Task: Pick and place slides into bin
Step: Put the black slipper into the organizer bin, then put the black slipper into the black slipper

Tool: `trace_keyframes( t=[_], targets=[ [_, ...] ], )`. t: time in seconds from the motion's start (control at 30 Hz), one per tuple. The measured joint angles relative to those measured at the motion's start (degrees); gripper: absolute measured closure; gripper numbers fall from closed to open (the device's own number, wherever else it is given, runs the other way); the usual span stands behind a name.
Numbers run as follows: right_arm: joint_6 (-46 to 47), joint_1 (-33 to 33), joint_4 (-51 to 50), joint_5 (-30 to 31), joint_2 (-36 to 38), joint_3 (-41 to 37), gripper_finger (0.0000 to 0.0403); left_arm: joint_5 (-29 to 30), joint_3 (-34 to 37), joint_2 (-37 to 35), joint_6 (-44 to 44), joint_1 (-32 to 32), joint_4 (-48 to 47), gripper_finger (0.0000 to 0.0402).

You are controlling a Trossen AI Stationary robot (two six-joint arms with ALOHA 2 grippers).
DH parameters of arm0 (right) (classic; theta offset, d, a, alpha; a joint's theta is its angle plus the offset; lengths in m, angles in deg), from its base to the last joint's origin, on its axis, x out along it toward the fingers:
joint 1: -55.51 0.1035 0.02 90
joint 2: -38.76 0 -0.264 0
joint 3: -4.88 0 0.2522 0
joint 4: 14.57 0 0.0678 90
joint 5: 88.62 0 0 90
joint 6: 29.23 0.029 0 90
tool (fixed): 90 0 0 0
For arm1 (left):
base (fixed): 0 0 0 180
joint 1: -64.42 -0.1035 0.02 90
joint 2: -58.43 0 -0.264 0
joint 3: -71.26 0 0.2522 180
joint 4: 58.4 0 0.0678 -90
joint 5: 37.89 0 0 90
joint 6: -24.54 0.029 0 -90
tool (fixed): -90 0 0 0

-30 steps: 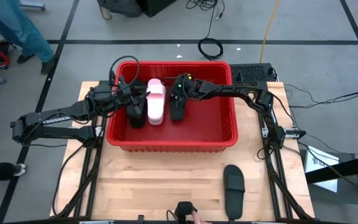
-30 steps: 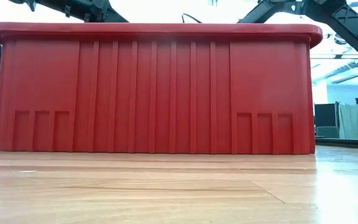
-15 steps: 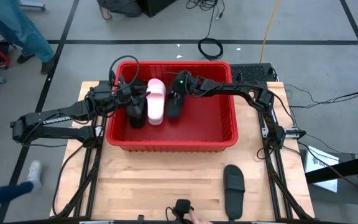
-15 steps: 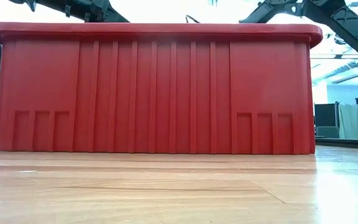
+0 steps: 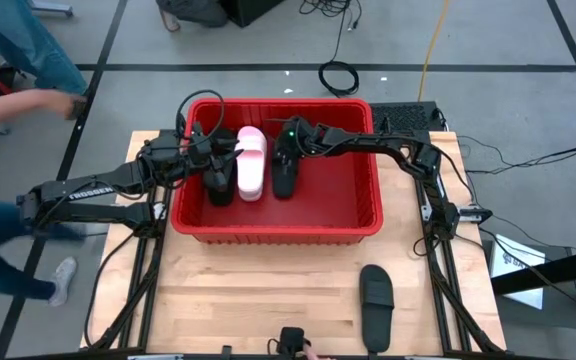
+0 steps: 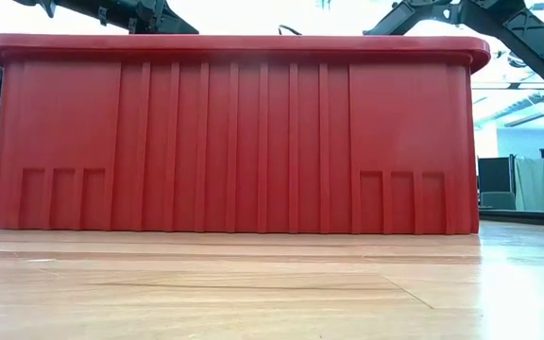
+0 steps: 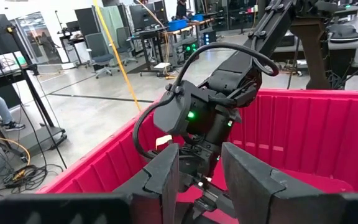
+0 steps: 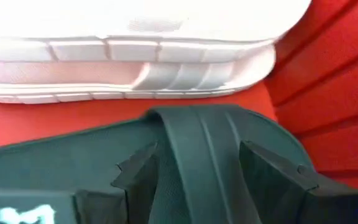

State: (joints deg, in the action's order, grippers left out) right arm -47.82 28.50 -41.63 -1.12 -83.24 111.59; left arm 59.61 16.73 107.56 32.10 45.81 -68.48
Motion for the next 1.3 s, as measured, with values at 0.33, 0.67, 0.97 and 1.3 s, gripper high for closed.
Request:
trace_keyframes(
  t=[0.33,0.67,0.97,1.3],
  targets=[
    [-0.1,0.1,4.1,0.9,0.0,0.0,0.0193,0.0,0.0,0.0,-0.1,0.0,0.0,0.0275],
    [-0.1,0.0,3.6,0.8,0.0,0.0,0.0193,0.0,0.0,0.0,-0.1,0.0,0.0,0.0275],
    [-0.4,1.0,3.1,0.8,0.0,0.0,0.0193,0.0,0.0,0.0,0.1,0.0,0.0,0.0275],
    [-0.6,1.3,-0.7,1.0,4.8,0.0,0.0193,0.0,0.0,-0.1,1.0,0.0,-0.1,0.0275]
  ],
)
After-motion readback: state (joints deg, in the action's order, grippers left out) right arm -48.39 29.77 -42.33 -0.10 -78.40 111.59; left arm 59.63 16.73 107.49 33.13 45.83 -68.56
